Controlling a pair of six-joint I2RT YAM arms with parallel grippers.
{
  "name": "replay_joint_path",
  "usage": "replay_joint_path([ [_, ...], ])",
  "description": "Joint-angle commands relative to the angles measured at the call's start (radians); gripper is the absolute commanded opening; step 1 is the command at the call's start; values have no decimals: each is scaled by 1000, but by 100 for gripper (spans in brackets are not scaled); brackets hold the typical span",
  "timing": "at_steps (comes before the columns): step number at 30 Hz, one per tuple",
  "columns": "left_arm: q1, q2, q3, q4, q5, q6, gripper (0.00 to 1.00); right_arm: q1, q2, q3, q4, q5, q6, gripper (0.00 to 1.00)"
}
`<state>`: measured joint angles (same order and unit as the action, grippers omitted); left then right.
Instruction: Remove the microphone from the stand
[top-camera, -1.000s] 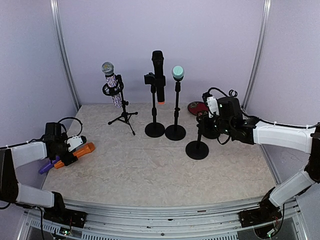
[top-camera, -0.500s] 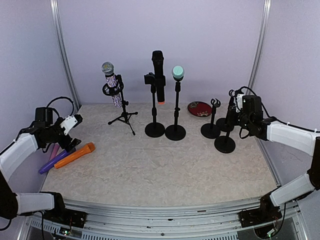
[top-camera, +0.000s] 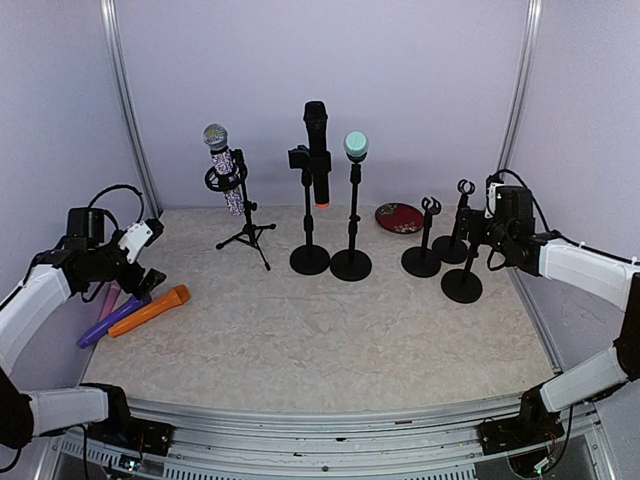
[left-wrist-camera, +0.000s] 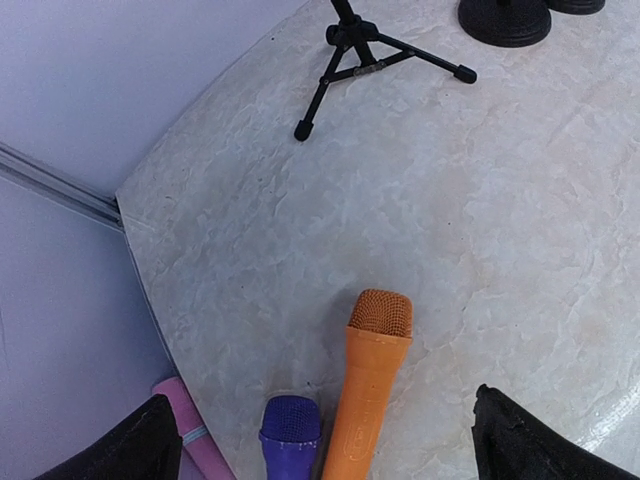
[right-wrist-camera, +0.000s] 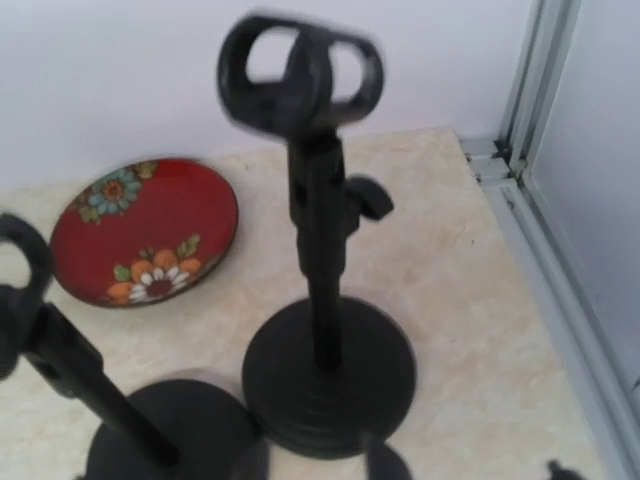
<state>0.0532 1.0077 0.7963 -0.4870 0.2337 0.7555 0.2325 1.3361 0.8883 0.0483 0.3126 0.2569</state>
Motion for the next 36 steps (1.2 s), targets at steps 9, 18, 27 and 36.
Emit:
replay_joint_path([
  [9, 21, -29, 168, -134, -56, -174, 99, 375, -122, 201, 123, 126, -224, 100],
  [18, 41, -26, 251, -239, -55, -262, 99, 723, 109, 348, 318, 314, -592, 100],
  [27, -23, -68, 197, -312, -92, -235, 99, 733, 270, 547, 346, 387, -589, 91],
  [36, -85, -72, 197, -284, -134, -209, 99, 731, 436, 685, 388, 529, -705, 66],
])
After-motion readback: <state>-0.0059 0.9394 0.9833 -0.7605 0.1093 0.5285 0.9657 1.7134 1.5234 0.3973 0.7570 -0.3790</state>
